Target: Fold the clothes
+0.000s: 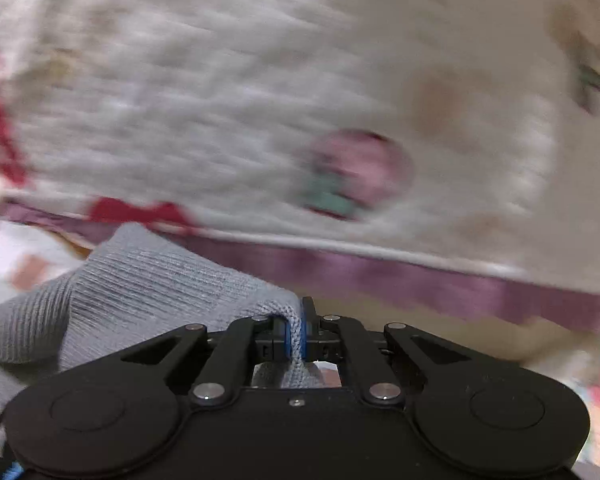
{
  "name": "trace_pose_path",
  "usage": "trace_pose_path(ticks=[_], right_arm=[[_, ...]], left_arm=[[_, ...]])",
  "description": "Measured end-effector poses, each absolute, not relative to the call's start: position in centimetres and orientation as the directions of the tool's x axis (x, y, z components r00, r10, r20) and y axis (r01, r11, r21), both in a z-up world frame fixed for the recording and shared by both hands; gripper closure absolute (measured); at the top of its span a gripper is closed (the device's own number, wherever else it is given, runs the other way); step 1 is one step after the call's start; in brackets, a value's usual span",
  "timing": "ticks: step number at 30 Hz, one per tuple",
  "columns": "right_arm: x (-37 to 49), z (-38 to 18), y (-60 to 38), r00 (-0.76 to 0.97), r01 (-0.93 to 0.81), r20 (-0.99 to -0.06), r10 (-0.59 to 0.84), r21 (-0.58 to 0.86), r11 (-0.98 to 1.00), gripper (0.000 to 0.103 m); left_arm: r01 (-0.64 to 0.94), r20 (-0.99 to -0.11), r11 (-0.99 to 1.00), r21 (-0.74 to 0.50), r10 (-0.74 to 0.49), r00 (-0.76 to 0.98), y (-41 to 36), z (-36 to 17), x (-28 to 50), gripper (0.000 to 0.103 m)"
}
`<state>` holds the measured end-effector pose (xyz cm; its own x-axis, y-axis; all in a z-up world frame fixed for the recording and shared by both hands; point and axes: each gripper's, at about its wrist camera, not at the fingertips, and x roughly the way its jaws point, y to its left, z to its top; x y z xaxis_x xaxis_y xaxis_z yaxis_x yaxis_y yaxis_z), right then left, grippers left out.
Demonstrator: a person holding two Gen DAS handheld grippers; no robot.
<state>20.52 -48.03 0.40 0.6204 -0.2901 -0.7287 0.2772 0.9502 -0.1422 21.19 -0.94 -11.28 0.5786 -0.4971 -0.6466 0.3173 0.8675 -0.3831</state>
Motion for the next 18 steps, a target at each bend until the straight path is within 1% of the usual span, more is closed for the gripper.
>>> trace_pose_path(ticks=[4, 7, 9, 13, 14, 15, 17, 18], right_arm=[[19.2, -1.3, -52.6, 0.496, 0.429, -0.742, -0.451, -0.242, 0.87, 0.1], [17.8, -2.7, -54.1, 0.44, 0.472, -0.753, -0.488, -0.269, 0.84, 0.1], [16.1, -3.0, -54.8, 0.443, 0.501, -0.771, -0.457, -0.21, 0.84, 0.098], [12.9, -3.6, -56.3, 0.452, 0.556, -0.802, -0.392, -0.09, 0.826, 0.094], [12.1, -3.8, -56.7, 0.455, 0.569, -0.808, -0.375, -0.06, 0.82, 0.084], [11.3, -3.9, -57.0, 0.458, 0.581, -0.814, -0.358, -0.03, 0.813, 0.07], [9.7, -4.2, -57.8, 0.466, 0.605, -0.823, -0.324, 0.029, 0.796, 0.049], [8.9, -4.4, -58.1, 0.47, 0.616, -0.828, -0.307, 0.058, 0.786, 0.049]], left_arm=[[0.364, -0.654, 0.849, -0.383, -0.528, 0.542, -2.6, -11.5, 20.7, 0.041], [0.393, -0.666, 0.843, -0.367, -0.533, 0.521, -3.8, -11.7, 20.1, 0.041], [0.4, -0.671, 0.841, -0.364, -0.535, 0.513, -4.3, -11.8, 19.9, 0.041], [0.382, -0.669, 0.833, -0.402, -0.551, 0.498, -4.3, -12.1, 19.9, 0.041], [0.377, -0.669, 0.83, -0.411, -0.555, 0.494, -4.3, -12.1, 20.0, 0.041], [0.371, -0.668, 0.827, -0.422, -0.56, 0.49, -4.3, -12.2, 20.0, 0.041], [0.327, -0.655, 0.798, -0.506, -0.603, 0.456, -3.8, -12.6, 20.5, 0.041], [0.303, -0.647, 0.781, -0.547, -0.623, 0.44, -3.6, -12.9, 20.8, 0.041]])
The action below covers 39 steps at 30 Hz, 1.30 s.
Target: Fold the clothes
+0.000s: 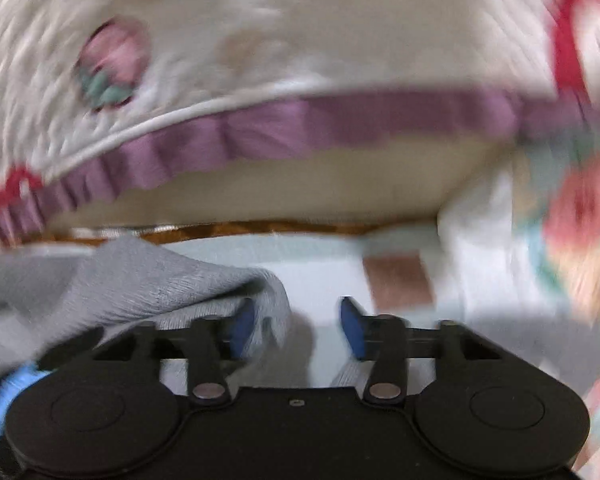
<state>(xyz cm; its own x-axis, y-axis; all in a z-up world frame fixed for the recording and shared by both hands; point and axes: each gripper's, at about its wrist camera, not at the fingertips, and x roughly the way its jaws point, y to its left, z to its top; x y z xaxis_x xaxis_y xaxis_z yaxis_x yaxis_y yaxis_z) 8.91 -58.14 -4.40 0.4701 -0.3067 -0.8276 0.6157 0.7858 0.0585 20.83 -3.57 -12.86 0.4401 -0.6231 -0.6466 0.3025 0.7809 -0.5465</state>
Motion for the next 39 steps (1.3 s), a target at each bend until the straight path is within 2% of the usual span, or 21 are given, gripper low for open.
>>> trace_pose_path(ticks=[2, 7, 14, 17, 21, 23, 24, 25, 28, 30, 33, 34, 36, 37, 39], right_arm=[[7.3, -4.7, -58.9, 0.479, 0.636, -0.834, -0.272, 0.117, 0.763, 0.049], [3.3, -5.9, -59.3, 0.531, 0.61, -0.821, -0.209, 0.199, 0.767, 0.049], [2.7, -7.2, -57.3, 0.648, 0.323, -0.761, -0.039, 0.228, 0.919, 0.049], [3.1, -7.5, -56.1, 0.665, 0.206, -0.746, 0.027, 0.219, 0.954, 0.061], [4.6, -7.3, -54.2, 0.658, 0.08, -0.749, 0.076, 0.17, 0.982, 0.061], [5.3, -7.2, -53.4, 0.652, 0.018, -0.752, 0.099, 0.146, 0.989, 0.06], [5.7, -7.4, -53.4, 0.641, 0.006, -0.76, 0.102, 0.138, 0.99, 0.06], [5.9, -7.6, -53.4, 0.631, -0.004, -0.768, 0.105, 0.132, 0.991, 0.06], [5.7, -8.4, -53.5, 0.608, -0.029, -0.784, 0.128, 0.138, 0.99, 0.06], [5.3, -8.7, -53.6, 0.603, -0.022, -0.789, 0.117, 0.13, 0.991, 0.06], [4.7, -9.2, -53.6, 0.596, -0.01, -0.796, 0.1, 0.117, 0.993, 0.06], [4.5, -9.4, -53.6, 0.594, -0.006, -0.799, 0.094, 0.113, 0.994, 0.06], [4.1, -9.8, -53.7, 0.589, 0.002, -0.804, 0.083, 0.104, 0.995, 0.06], [3.9, -9.9, -53.7, 0.587, 0.006, -0.806, 0.078, 0.1, 0.995, 0.06], [3.5, -10.3, -53.8, 0.582, 0.013, -0.81, 0.066, 0.091, 0.996, 0.061]], left_arm=[[0.234, -0.63, 0.751, -0.617, -0.65, 0.425, -2.6, -13.4, 21.5, 0.041], [0.262, -0.668, 0.752, -0.605, -0.658, 0.348, -4.4, -13.0, 23.8, 0.041], [0.314, -0.72, 0.763, -0.565, -0.642, 0.263, -8.0, -12.8, 27.5, 0.041], [0.275, -0.69, 0.737, -0.617, -0.675, 0.26, -9.2, -13.5, 28.6, 0.039], [0.228, -0.678, 0.721, -0.655, -0.693, 0.244, -10.6, -14.6, 29.4, 0.037], [0.295, -0.703, 0.734, -0.612, -0.676, 0.223, -12.1, -14.8, 29.3, 0.045], [0.328, -0.728, 0.765, -0.554, -0.637, 0.256, -12.8, -14.3, 29.1, 0.062], [0.323, -0.747, 0.785, -0.528, -0.611, 0.262, -13.2, -14.0, 29.1, 0.092], [0.336, -0.792, 0.838, -0.43, -0.529, 0.304, -14.4, -12.4, 29.4, 0.093], [0.383, -0.775, 0.86, -0.338, -0.485, 0.406, -14.7, -9.3, 29.9, 0.094], [0.417, -0.631, 0.886, -0.2, -0.443, 0.637, -14.1, -2.8, 30.5, 0.095], [0.412, -0.588, 0.9, -0.142, -0.412, 0.697, -14.2, -1.4, 30.5, 0.098], [0.387, -0.487, 0.922, -0.027, -0.35, 0.8, -14.4, 1.3, 30.7, 0.098], [0.365, -0.46, 0.931, 0.011, -0.319, 0.829, -14.5, 1.6, 30.9, 0.095], [0.298, -0.477, 0.954, 0.025, -0.25, 0.843, -14.3, 0.9, 31.4, 0.078]])
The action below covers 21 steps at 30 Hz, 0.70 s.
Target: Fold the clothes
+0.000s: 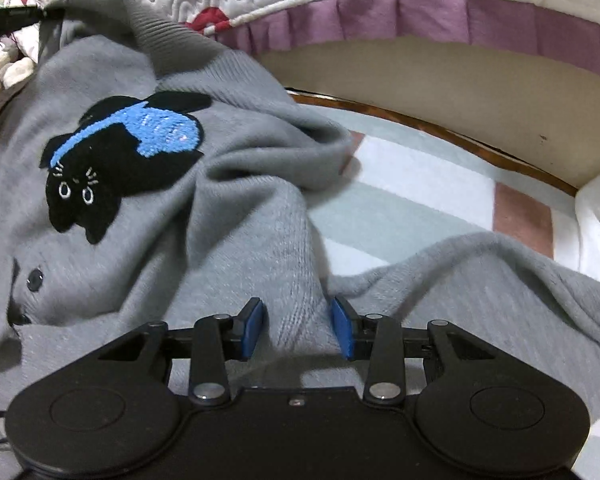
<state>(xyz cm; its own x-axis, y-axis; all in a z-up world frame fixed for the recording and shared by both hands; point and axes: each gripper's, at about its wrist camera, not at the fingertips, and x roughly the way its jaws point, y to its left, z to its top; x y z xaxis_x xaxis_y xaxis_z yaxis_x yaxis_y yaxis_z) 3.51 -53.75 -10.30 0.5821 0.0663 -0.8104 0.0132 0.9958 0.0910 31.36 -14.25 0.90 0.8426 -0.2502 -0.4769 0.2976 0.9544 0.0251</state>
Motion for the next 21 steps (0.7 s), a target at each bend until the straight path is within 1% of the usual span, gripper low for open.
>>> trace_pose_path(ticks=[1, 3, 4, 5, 7, 9, 12, 13, 15, 18, 21], right_arm=[[3.3, -10.5, -53.8, 0.58, 0.017, -0.813, 0.061, 0.087, 0.996, 0.061], [2.9, -10.8, -53.8, 0.575, 0.025, -0.817, 0.049, 0.078, 0.997, 0.062], [3.1, -10.6, -53.8, 0.577, 0.036, -0.816, 0.04, 0.075, 0.997, 0.063], [3.1, -10.5, -53.8, 0.581, 0.061, -0.814, 0.027, 0.077, 0.995, 0.062], [2.8, -10.0, -54.0, 0.605, 0.116, -0.796, 0.008, 0.098, 0.988, 0.062], [2.3, -9.5, -54.3, 0.642, 0.171, -0.767, -0.006, 0.135, 0.976, 0.059], [1.3, -9.1, -54.4, 0.684, 0.255, -0.728, -0.042, 0.186, 0.949, 0.059], [1.1, -8.9, -54.3, 0.684, 0.274, -0.727, -0.058, 0.183, 0.944, 0.059], [0.7, -8.6, -54.0, 0.684, 0.311, -0.724, -0.09, 0.178, 0.933, 0.059], [-2.2, -8.5, -53.9, 0.702, 0.352, -0.701, -0.122, 0.194, 0.916, 0.058], [-5.1, -8.5, -53.8, 0.718, 0.391, -0.679, -0.155, 0.21, 0.896, 0.053]], left_arm=[[0.281, -0.504, 0.96, 0.005, -0.24, 0.83, -13.9, 0.3, 31.2, 0.072], [0.296, -0.564, 0.952, -0.076, -0.286, 0.775, -12.9, -1.2, 29.7, 0.06], [0.31, -0.592, 0.945, -0.102, -0.308, 0.745, -12.2, -2.1, 28.6, 0.048], [0.316, -0.62, 0.941, -0.122, -0.321, 0.716, -11.5, -3.2, 27.1, 0.045], [0.314, -0.666, 0.934, -0.173, -0.346, 0.661, -10.3, -5.3, 24.2, 0.044], [0.307, -0.706, 0.925, -0.223, -0.37, 0.604, -9.1, -7.5, 21.4, 0.043], [0.307, -0.727, 0.919, -0.248, -0.386, 0.568, -7.5, -10.0, 18.1, 0.043], [0.305, -0.727, 0.922, -0.238, -0.377, 0.574, -7.2, -10.6, 17.1, 0.042], [0.302, -0.732, 0.921, -0.245, -0.38, 0.565, -7.0, -11.1, 16.0, 0.041], [0.303, -0.738, 0.911, -0.279, -0.406, 0.539, -7.0, -11.1, 15.1, 0.04], [0.284, -0.751, 0.911, -0.298, -0.408, 0.519, -7.5, -10.4, 14.7, 0.04]])
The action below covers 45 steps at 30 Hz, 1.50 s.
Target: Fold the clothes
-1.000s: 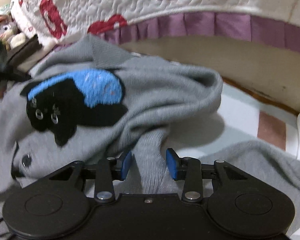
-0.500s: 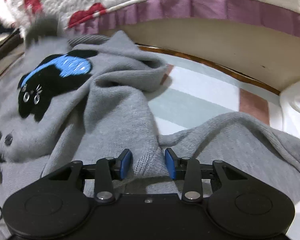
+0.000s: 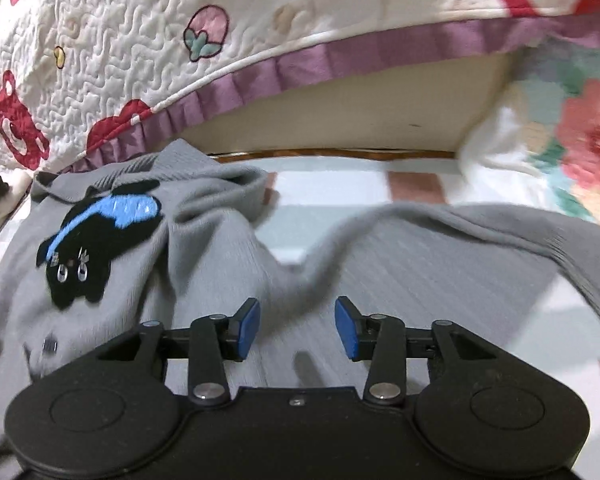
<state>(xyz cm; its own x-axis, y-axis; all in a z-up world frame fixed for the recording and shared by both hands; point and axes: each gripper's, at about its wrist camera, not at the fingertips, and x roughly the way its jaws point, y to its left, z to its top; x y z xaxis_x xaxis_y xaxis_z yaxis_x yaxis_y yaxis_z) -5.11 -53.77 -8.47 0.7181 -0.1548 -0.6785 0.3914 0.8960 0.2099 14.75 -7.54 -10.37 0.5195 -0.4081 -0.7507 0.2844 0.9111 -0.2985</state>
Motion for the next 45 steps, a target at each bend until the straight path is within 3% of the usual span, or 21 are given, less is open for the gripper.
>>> trace_pose_path(ticks=[12, 15, 19, 23, 27, 32, 37, 39, 45], right_arm=[[-16.6, -8.2, -53.1, 0.758, 0.531, -0.582, -0.294, 0.288, 0.797, 0.053], [-15.2, -8.3, -50.4, 0.803, 0.533, -0.514, -0.3, 0.395, 0.748, 0.051], [-11.1, -7.4, -45.7, 0.854, 0.241, -0.514, 0.08, 0.528, 0.814, 0.05], [-12.0, -6.3, -39.5, 0.86, 0.132, -0.48, 0.173, 0.538, 0.832, 0.048], [-15.8, -7.1, -38.9, 0.849, 0.197, -0.514, 0.122, 0.522, 0.83, 0.048], [-20.7, -8.2, -38.2, 0.829, 0.276, -0.556, 0.059, 0.499, 0.822, 0.048], [-25.5, -9.2, -37.4, 0.803, 0.354, -0.596, -0.004, 0.471, 0.808, 0.048], [-27.3, -9.7, -37.2, 0.791, 0.383, -0.611, -0.024, 0.465, 0.799, 0.041], [-25.5, -11.0, -39.2, 0.769, 0.381, -0.636, 0.062, 0.535, 0.754, 0.039]], left_arm=[[0.386, -0.673, 0.897, -0.218, -0.424, 0.606, -13.3, -6.6, 8.1, 0.04], [0.367, -0.695, 0.908, -0.201, -0.397, 0.599, -12.7, -4.7, 6.4, 0.04], [0.36, -0.742, 0.922, -0.139, -0.338, 0.579, -11.2, -1.9, 4.5, 0.04], [0.341, -0.759, 0.937, -0.074, -0.275, 0.59, -8.4, 0.2, 2.3, 0.04], [0.305, -0.78, 0.947, -0.104, -0.268, 0.565, -6.1, 1.1, 1.4, 0.04], [0.326, -0.742, 0.94, -0.1, -0.289, 0.605, -5.9, 1.9, 2.3, 0.036], [0.322, -0.764, 0.942, -0.099, -0.279, 0.582, -6.8, -1.3, 3.9, 0.036], [0.307, -0.769, 0.945, -0.108, -0.275, 0.577, -6.9, -2.6, 4.2, 0.036], [0.272, -0.78, 0.956, -0.113, -0.255, 0.571, -6.8, -6.3, 4.7, 0.036]])
